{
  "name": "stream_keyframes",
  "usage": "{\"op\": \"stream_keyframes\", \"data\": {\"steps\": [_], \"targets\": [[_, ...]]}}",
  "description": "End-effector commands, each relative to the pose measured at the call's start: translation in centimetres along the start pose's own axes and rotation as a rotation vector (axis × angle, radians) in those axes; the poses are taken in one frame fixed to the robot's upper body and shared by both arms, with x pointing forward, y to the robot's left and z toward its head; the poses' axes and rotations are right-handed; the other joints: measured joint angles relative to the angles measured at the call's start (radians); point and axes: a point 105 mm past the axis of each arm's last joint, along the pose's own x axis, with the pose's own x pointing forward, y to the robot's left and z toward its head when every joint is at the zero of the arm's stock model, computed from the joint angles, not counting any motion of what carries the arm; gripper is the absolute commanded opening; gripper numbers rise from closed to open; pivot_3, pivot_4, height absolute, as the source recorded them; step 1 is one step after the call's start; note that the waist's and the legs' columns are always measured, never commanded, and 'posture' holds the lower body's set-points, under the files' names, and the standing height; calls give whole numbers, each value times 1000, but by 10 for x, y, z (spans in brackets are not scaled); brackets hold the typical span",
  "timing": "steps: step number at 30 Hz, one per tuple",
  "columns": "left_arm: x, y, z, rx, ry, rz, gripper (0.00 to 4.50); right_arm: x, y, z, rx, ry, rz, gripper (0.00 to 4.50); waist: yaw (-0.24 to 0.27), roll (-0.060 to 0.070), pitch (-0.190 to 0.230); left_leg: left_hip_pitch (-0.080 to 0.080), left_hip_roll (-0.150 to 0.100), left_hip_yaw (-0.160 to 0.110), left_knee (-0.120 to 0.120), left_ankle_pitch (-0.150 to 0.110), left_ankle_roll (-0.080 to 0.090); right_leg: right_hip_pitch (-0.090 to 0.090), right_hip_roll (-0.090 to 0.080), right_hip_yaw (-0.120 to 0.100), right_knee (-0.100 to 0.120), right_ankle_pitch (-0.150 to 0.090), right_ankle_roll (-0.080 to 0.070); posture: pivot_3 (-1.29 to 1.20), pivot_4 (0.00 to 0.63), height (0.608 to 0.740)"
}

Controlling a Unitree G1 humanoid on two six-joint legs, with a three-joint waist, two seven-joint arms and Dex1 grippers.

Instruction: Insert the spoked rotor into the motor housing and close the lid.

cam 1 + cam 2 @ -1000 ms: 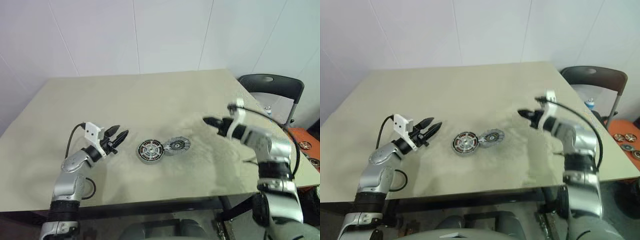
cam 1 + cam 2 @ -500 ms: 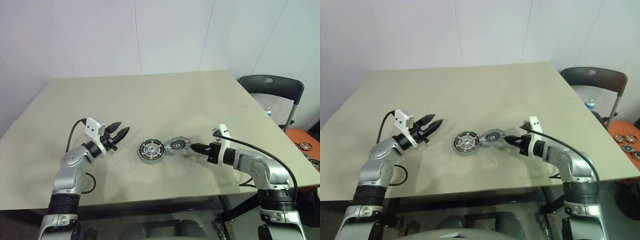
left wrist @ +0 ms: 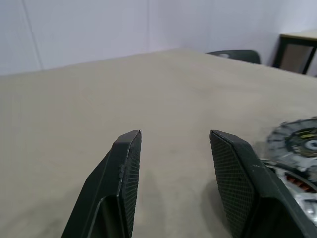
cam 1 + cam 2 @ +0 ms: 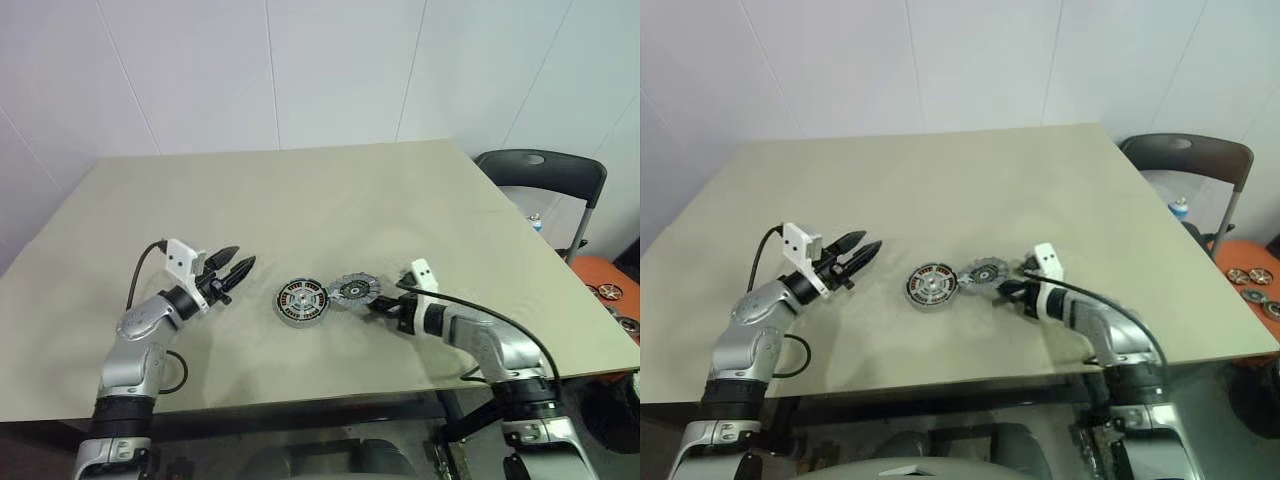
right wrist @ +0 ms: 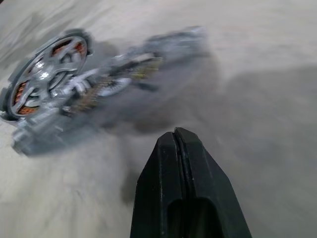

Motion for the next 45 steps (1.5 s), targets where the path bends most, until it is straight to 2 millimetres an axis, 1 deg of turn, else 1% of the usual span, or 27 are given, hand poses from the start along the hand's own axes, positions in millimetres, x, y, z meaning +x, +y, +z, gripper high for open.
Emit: {"op": "stream_keyframes", "data": {"steps": [1, 6, 12, 15, 17, 21, 24, 26, 33, 37, 45], "targets": [[-4, -7, 19, 3, -25, -67, 2344, 6, 6, 24, -82, -91, -19, 23, 0, 0, 0, 0, 0, 0, 0, 0, 0, 0, 0, 0, 0, 0, 0, 0, 0, 740], [-16, -15, 16, -29, 35, -156, 2344, 7, 10, 24, -121, -96, -7, 23, 0, 0, 0, 0, 0, 0, 0, 0, 0, 0, 1, 0, 0, 0, 0, 0, 0, 740], [-29, -21, 12, -12, 106, -249, 2344, 7, 1, 20, -133, -83, -44, 23, -1, 1, 0, 0, 0, 0, 0, 0, 0, 0, 1, 0, 0, 0, 0, 0, 0, 740], [-30, -25, 10, -3, 126, -286, 2344, 8, 2, 20, -131, -84, -35, 23, 0, 1, 1, 0, 0, 0, -1, 0, 0, 0, 1, 0, 0, 0, 0, 0, 0, 740], [-28, -24, 10, 2, 122, -281, 2344, 9, 8, 23, -125, -96, -12, 23, 0, 1, 1, 0, 0, 0, -1, 0, 0, 0, 1, 0, 0, 0, 0, 0, 0, 740], [-21, -23, 9, -1, 105, -264, 2344, 10, 32, 45, -85, -159, 99, 23, -1, 1, 1, 0, 0, 0, -1, 0, 0, 0, 1, 0, 0, 0, 0, 0, 0, 740], [-18, -25, 8, -1, 100, -263, 2344, 8, 42, 55, -107, -170, 147, 23, -2, 1, 1, 0, 0, 0, -1, 0, 0, 0, 0, 0, 0, 0, 0, 0, 0, 740], [-18, -26, 8, -4, 96, -263, 2344, 9, 44, 56, -141, -158, 158, 23, -1, 1, 1, 0, 0, 0, -1, 0, 0, 0, 1, 0, 0, 0, 0, 0, 0, 740], [-17, -23, 8, -3, 90, -239, 2344, 14, 47, 54, -181, -130, 172, 23, -2, 1, 1, 0, 0, 0, -1, 0, 0, 0, 0, 0, 0, 0, 0, 0, 0, 740], [-17, -22, 8, -3, 83, -225, 2344, 19, 54, 54, -224, -111, 205, 23, -2, 1, 1, 0, 0, 0, -1, 0, 0, -1, 0, 0, 0, 0, 0, 0, 0, 740], [-17, -21, 9, -1, 76, -209, 2344, 34, 71, 75, -301, -102, 309, 23, -2, 1, 1, 0, 0, 0, -1, 0, 0, -1, 1, 0, 0, 0, 0, 0, 0, 740]]}}
